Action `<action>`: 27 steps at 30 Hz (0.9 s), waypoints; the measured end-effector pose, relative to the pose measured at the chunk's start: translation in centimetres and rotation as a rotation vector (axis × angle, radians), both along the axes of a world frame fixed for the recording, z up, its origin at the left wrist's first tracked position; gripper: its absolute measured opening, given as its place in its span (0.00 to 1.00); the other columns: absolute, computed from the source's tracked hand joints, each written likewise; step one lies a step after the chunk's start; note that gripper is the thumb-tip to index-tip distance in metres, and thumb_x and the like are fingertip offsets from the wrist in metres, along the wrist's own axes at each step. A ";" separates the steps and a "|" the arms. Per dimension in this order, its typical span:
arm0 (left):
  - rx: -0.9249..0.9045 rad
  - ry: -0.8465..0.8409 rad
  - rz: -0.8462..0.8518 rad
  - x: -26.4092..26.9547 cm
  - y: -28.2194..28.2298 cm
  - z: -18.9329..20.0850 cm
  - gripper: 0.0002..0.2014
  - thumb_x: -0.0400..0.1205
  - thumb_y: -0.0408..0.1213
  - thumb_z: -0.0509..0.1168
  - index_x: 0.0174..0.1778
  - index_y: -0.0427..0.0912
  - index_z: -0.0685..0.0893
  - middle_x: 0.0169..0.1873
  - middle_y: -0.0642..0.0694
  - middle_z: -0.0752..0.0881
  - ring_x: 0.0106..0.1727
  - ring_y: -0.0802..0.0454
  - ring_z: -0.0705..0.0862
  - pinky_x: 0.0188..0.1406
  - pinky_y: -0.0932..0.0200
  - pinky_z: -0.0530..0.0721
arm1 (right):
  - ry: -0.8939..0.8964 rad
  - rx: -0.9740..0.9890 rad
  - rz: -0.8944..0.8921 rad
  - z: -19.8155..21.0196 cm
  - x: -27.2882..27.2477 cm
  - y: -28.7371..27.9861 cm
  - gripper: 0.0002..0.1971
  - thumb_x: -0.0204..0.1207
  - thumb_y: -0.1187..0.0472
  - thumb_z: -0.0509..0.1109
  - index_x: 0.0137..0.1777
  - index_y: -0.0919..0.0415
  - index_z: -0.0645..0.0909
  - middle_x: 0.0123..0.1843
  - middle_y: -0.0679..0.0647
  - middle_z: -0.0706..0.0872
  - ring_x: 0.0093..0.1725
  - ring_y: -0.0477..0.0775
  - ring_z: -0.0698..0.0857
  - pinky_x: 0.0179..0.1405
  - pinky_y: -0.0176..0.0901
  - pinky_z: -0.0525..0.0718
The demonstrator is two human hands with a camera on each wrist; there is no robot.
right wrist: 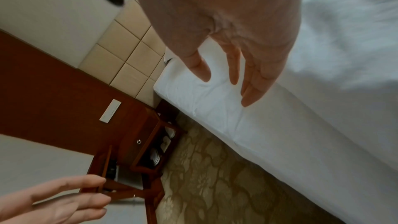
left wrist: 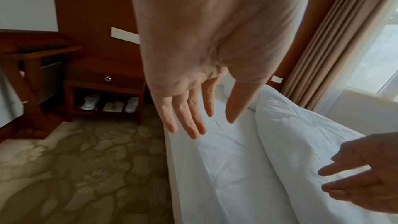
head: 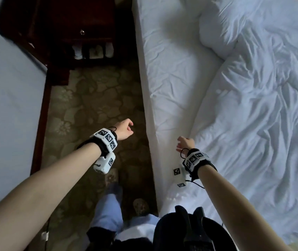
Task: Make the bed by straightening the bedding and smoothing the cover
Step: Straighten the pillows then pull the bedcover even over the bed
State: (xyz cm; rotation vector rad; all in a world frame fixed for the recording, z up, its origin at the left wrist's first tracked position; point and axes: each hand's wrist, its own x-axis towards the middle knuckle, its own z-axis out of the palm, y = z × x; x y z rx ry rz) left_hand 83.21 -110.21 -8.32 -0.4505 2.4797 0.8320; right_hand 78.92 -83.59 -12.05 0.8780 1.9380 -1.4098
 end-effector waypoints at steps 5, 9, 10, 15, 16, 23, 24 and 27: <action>0.028 0.089 -0.040 -9.0 -6.9 0.9 0.16 0.80 0.36 0.67 0.64 0.41 0.77 0.54 0.44 0.87 0.57 0.45 0.84 0.59 0.53 0.80 | 0.074 0.040 -0.137 2.0 -6.8 -3.5 0.10 0.79 0.68 0.62 0.35 0.65 0.73 0.31 0.58 0.72 0.28 0.54 0.74 0.25 0.40 0.79; 0.031 0.072 -0.059 -16.0 -12.2 1.6 0.15 0.79 0.35 0.66 0.62 0.40 0.78 0.55 0.44 0.87 0.58 0.45 0.83 0.57 0.56 0.77 | 0.087 0.032 -0.240 3.6 -11.3 -7.5 0.11 0.79 0.68 0.62 0.34 0.65 0.73 0.30 0.57 0.71 0.27 0.53 0.72 0.25 0.42 0.78; 0.037 0.076 -0.064 -17.6 -13.0 1.7 0.15 0.79 0.35 0.66 0.62 0.40 0.78 0.55 0.43 0.87 0.59 0.45 0.83 0.57 0.56 0.77 | 0.097 0.029 -0.256 4.1 -12.3 -8.3 0.12 0.79 0.68 0.62 0.33 0.64 0.72 0.30 0.57 0.70 0.27 0.52 0.71 0.25 0.41 0.77; 0.062 0.112 -0.163 -26.4 -14.7 3.1 0.15 0.79 0.35 0.66 0.61 0.41 0.79 0.53 0.43 0.87 0.58 0.45 0.83 0.57 0.56 0.77 | 0.125 0.045 -0.300 5.3 -18.2 -11.7 0.14 0.79 0.69 0.63 0.30 0.63 0.71 0.30 0.56 0.70 0.28 0.52 0.73 0.31 0.44 0.79; 0.068 0.116 -0.182 -28.0 -14.8 3.3 0.15 0.79 0.35 0.66 0.61 0.40 0.78 0.53 0.43 0.87 0.58 0.46 0.83 0.56 0.57 0.76 | 0.135 0.045 -0.318 5.4 -19.5 -12.1 0.14 0.79 0.69 0.63 0.30 0.63 0.71 0.30 0.56 0.70 0.29 0.52 0.73 0.32 0.44 0.79; 0.037 0.096 -0.308 -40.8 -14.8 3.2 0.20 0.80 0.37 0.66 0.68 0.41 0.73 0.59 0.43 0.84 0.62 0.45 0.81 0.58 0.56 0.76 | 0.171 0.150 -0.320 4.2 -30.2 -13.1 0.08 0.77 0.62 0.65 0.37 0.64 0.74 0.34 0.56 0.73 0.31 0.53 0.74 0.36 0.46 0.80; 0.032 0.082 -0.327 -42.8 -15.0 3.1 0.22 0.80 0.38 0.66 0.70 0.41 0.72 0.61 0.42 0.83 0.62 0.44 0.81 0.59 0.56 0.76 | 0.182 0.177 -0.306 3.9 -32.2 -13.2 0.07 0.75 0.59 0.66 0.43 0.63 0.75 0.38 0.57 0.74 0.31 0.53 0.75 0.39 0.46 0.81; -0.026 0.046 -0.401 -49.8 -15.3 3.7 0.28 0.81 0.39 0.66 0.76 0.40 0.67 0.68 0.41 0.78 0.66 0.43 0.79 0.64 0.54 0.74 | 0.177 0.216 -0.316 2.9 -39.1 -12.9 0.23 0.66 0.48 0.68 0.58 0.61 0.76 0.54 0.61 0.79 0.48 0.59 0.83 0.60 0.54 0.83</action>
